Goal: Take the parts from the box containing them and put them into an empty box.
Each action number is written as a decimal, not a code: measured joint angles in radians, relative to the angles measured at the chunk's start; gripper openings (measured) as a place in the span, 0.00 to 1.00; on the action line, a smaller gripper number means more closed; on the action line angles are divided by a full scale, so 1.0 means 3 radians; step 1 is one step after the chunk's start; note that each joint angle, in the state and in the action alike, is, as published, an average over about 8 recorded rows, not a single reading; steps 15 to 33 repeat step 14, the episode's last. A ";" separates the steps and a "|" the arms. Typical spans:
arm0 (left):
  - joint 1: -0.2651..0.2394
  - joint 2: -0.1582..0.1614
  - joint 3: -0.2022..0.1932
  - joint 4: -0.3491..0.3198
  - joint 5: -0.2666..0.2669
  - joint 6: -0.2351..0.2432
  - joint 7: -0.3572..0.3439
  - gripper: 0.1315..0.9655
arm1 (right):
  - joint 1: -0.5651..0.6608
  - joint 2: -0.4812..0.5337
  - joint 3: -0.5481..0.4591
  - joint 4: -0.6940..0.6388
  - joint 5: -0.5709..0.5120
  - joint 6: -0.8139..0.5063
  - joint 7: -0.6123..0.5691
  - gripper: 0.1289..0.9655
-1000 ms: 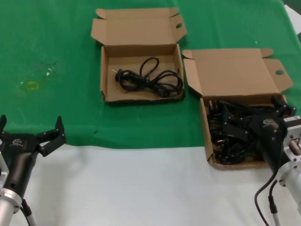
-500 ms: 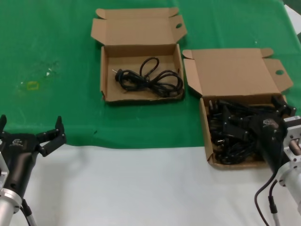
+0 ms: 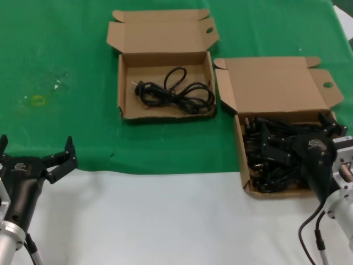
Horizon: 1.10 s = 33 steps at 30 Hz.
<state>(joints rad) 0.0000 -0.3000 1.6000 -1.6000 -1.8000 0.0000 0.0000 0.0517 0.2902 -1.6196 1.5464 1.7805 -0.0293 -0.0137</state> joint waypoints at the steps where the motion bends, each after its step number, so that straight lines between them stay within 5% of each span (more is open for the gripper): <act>1: 0.0000 0.0000 0.0000 0.0000 0.0000 0.0000 0.0000 1.00 | 0.0000 0.0000 0.0000 0.0000 0.0000 0.0000 0.0000 1.00; 33: 0.0000 0.0000 0.0000 0.0000 0.0000 0.0000 0.0000 1.00 | 0.0000 0.0000 0.0000 0.0000 0.0000 0.0000 0.0000 1.00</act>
